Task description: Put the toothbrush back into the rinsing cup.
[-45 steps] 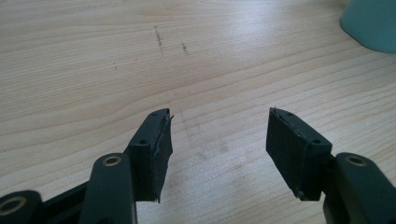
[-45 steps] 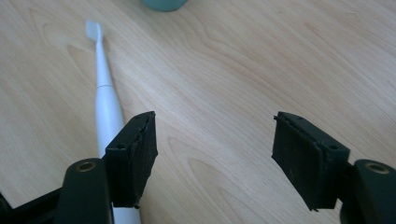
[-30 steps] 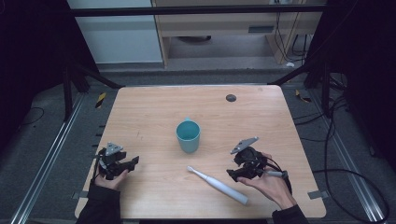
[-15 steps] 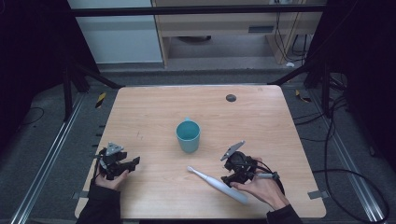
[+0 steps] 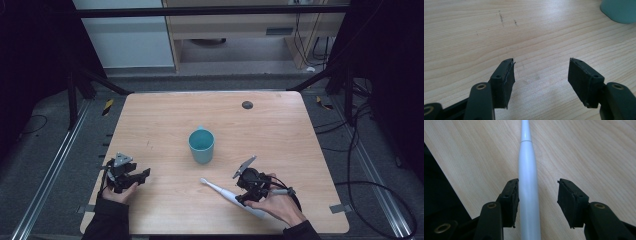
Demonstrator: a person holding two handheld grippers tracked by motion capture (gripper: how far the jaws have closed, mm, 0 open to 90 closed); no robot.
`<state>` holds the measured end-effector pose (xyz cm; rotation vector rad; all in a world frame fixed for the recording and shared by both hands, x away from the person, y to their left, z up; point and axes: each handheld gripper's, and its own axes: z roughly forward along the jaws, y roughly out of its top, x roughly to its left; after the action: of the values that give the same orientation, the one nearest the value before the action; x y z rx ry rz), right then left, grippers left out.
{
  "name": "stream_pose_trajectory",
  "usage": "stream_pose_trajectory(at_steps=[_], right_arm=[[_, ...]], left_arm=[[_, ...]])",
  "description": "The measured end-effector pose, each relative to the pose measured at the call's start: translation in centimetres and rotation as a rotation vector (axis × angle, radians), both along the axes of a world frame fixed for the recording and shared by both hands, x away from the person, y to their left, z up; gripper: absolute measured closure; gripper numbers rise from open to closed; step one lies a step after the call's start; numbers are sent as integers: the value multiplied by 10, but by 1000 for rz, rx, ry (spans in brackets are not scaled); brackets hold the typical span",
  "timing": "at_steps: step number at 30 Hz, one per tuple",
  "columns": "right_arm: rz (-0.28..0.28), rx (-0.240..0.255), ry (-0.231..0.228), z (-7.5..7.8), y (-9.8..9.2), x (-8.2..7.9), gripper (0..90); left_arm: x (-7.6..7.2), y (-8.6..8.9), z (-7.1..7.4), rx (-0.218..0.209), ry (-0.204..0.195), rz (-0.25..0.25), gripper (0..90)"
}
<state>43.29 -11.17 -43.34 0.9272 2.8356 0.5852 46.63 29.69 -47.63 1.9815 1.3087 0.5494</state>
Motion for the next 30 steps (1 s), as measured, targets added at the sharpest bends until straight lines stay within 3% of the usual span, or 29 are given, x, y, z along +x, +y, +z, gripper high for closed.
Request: stream_pose_trajectory(at_steps=[9, 30], right_arm=[[23, -52, 41, -9, 7, -1, 543], [40, -103, 99, -27, 14, 3, 614]], left_arm=[[0, 0, 0, 2, 4, -2, 376], [1, 0, -1, 2, 11, -5, 375]])
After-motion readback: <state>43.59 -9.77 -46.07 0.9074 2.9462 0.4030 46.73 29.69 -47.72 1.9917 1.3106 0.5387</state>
